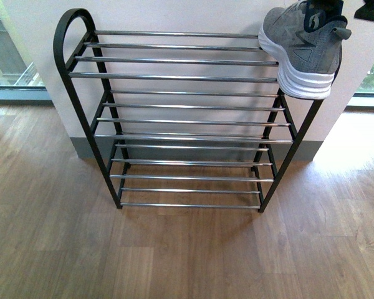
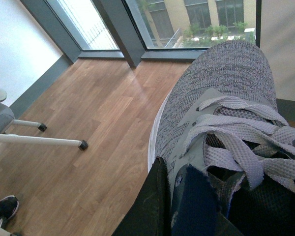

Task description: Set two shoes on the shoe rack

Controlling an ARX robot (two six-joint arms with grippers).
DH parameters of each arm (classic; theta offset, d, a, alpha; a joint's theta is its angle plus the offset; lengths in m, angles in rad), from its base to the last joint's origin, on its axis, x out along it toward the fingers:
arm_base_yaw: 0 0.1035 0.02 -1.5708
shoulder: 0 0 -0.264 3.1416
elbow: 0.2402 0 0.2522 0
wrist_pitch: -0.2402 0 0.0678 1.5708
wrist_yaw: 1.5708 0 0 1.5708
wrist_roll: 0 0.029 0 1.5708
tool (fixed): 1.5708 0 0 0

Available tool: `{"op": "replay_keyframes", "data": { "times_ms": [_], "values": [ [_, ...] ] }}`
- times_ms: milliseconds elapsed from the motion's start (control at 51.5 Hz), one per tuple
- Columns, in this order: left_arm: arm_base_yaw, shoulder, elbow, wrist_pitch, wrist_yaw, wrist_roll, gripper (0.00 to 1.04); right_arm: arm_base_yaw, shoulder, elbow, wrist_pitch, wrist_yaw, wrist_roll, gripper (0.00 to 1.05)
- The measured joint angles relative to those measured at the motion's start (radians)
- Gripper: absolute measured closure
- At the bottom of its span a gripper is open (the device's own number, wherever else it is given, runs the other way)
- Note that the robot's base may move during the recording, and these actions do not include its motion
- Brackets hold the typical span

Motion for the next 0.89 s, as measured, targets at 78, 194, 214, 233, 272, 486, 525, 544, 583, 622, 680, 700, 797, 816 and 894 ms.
{"op": "replay_keyframes", "data": {
  "times_ms": [78,194,214,233,272,486,525,544,583,622,680,700,797,816,894],
  "values": [
    [0.0,0.0,0.0,0.0,0.0,0.0,1.03,-0.019,-0.09,-0.071,0.018,-0.007,-0.099,0.21],
    [0.0,0.0,0.0,0.0,0.0,0.0,1.03,-0.109,-0.245,-0.232,0.213,-0.031,-0.271,0.11],
    [0.0,0.0,0.0,0.0,0.0,0.0,1.03,-0.12,-0.259,-0.26,0.286,-0.075,-0.27,0.15],
    [0.0,0.0,0.0,0.0,0.0,0.0,1.03,-0.13,-0.27,-0.29,0.357,-0.113,-0.263,0.18],
    [0.0,0.0,0.0,0.0,0.0,0.0,1.03,-0.138,-0.301,-0.376,0.509,-0.18,-0.249,0.27],
    [-0.001,0.0,0.0,0.0,0.003,0.0,1.03,-0.082,-0.435,-0.675,0.711,-0.2,-0.237,0.63],
    [-0.001,0.0,0.0,0.0,0.003,0.0,1.03,-0.08,-0.457,-0.706,0.72,-0.196,-0.237,0.69],
    [-0.001,0.0,0.0,0.0,0.002,0.0,1.03,-0.077,-0.471,-0.726,0.727,-0.193,-0.237,0.72],
    [-0.001,0.0,0.0,0.0,0.0,0.0,1.03,-0.075,-0.5,-0.765,0.737,-0.184,-0.236,0.79],
    [-0.001,0.0,0.0,0.0,-0.001,0.0,1.03,-0.075,-0.52,-0.792,0.743,-0.174,-0.236,0.84],
    [-0.001,0.0,0.0,0.0,-0.001,0.0,1.03,-0.072,-0.553,-0.834,0.751,-0.168,-0.235,0.93],
    [-0.001,0.0,0.0,0.0,-0.001,0.0,1.03,-0.07,-0.565,-0.85,0.753,-0.167,-0.235,0.97],
    [-0.001,0.0,0.0,0.0,0.0,0.0,1.03,-0.056,-0.62,-0.914,0.758,-0.164,-0.233,1.03],
    [-0.001,0.0,0.0,0.0,0.0,0.0,1.03,-0.054,-0.631,-0.926,0.758,-0.163,-0.233,1.03],
    [-0.001,0.0,0.0,0.0,0.001,0.0,1.03,-0.024,-0.673,-0.967,0.758,-0.113,-0.232,1.03]
  ]
}}
